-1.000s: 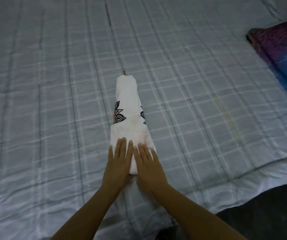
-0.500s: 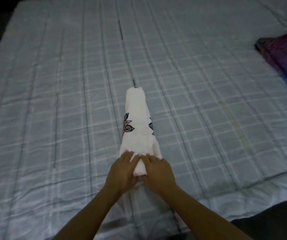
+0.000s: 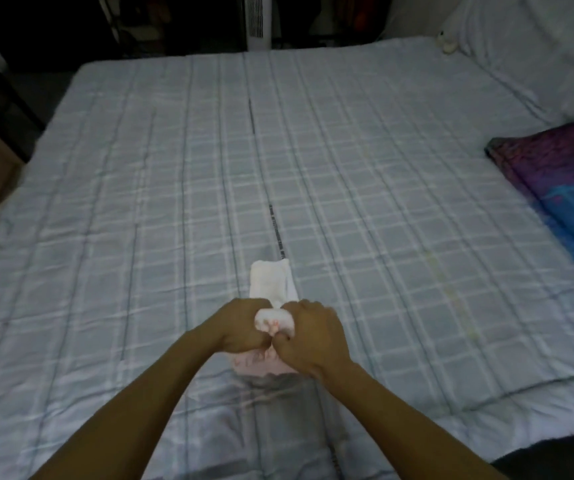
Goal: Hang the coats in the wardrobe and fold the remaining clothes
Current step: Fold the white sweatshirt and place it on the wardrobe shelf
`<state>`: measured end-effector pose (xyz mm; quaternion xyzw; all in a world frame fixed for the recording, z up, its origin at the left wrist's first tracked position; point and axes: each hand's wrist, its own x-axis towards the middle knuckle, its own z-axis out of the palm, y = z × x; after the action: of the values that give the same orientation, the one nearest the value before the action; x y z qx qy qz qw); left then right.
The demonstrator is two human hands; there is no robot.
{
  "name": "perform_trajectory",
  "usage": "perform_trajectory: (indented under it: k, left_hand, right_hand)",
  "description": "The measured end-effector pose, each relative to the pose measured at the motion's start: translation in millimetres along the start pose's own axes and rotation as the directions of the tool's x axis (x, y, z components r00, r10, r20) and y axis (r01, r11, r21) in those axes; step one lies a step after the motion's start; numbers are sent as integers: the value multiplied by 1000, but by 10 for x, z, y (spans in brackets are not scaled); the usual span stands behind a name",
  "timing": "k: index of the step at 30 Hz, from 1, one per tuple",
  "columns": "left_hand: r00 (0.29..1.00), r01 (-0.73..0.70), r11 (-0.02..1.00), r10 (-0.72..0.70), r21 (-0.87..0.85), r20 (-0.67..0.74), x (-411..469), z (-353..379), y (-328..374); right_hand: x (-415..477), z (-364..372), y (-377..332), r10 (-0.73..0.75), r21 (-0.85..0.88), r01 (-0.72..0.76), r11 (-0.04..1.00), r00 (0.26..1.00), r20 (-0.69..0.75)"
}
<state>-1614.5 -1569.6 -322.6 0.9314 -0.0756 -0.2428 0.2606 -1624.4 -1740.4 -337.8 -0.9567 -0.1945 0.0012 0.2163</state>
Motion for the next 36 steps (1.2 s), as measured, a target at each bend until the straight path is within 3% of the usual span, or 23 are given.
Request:
perform_trajectory:
  k: [3, 6, 9, 11, 12, 15, 18, 22, 24, 27, 29, 33, 36]
  left_hand:
    - [986, -6, 986, -22, -164, -163, 215, -122, -163]
    - [936, -28, 986, -33, -166, -351, 477, -98, -360]
    - [806, 7, 986, -105, -169, -582, 714, -21, -546]
    - [734, -23, 994, -53, -103, -677, 809, 88, -649]
    - [738, -38, 999, 3, -38, -675, 819, 168, -678]
    - [846, -73, 993, 112, 95, -521, 767, 470, -745]
    - [890, 44, 999, -28, 24, -455, 847, 613, -833]
    - [843, 114, 984, -167, -133, -512, 1183, 556, -804]
    - [814, 144, 950, -274, -278, -512, 1311, 521, -785]
    - [829, 72, 943, -237, -324, -507, 1371, 577, -847]
    - [829, -3, 953, -167, -302, -534, 1378, 617, -905]
    - [760, -105, 943, -129, -316, -637, 1419, 635, -875]
    - [649, -15, 839, -406, -544, -644, 1491, 636, -806]
  right_hand:
    - [306, 90, 70, 4, -24, -7, 1000, 992, -128]
    - [551, 274, 172, -17, -25, 13, 1000, 987, -159]
    - [627, 611, 256, -64, -71, 65, 995, 998, 21]
    - [678, 825, 283, -4, -120, 18, 993, 993, 114]
    - [728, 896, 275, 51, -151, -33, 988, 992, 118]
    - [915, 1034, 234, 154, -210, -135, 968, 985, 79]
    - [1001, 1127, 270, 215, -180, -196, 964, 973, 90]
    - [1000, 1116, 490, 209, -75, -204, 976, 976, 68]
    - [1045, 1062, 549, 81, 30, -82, 996, 996, 43]
    - [1223, 1079, 529, -92, 177, 83, 981, 995, 40]
    - [1288, 1132, 544, -42, 241, 29, 970, 998, 50]
    - [1199, 1268, 662, -16, 292, 26, 956, 999, -36]
    - [1218, 1276, 687, 207, 355, -184, 916, 978, -27]
